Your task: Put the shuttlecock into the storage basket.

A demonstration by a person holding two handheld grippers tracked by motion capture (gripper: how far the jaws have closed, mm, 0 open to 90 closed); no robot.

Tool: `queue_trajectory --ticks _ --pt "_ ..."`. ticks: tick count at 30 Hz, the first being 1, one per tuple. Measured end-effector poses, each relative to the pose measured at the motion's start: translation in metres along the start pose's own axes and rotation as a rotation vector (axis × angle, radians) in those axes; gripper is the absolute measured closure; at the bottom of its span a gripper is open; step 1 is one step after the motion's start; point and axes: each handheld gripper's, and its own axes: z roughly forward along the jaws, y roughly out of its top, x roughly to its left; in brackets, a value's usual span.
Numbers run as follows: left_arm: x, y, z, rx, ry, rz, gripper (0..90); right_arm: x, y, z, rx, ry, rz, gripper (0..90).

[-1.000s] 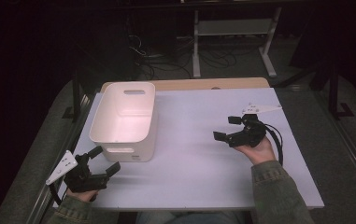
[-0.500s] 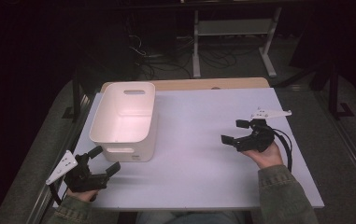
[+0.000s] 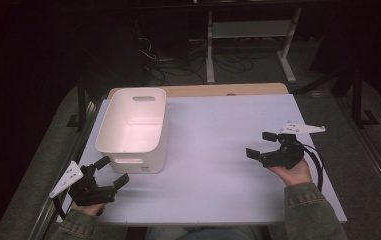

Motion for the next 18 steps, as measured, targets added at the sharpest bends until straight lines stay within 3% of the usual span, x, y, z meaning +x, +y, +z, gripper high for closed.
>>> queue_trajectory --ticks 18 --pt "0.000 0.000 0.000 0.000 0.000 -0.002 0.0 -0.006 -0.018 -0.017 -0.023 -0.035 0.019 0.0"
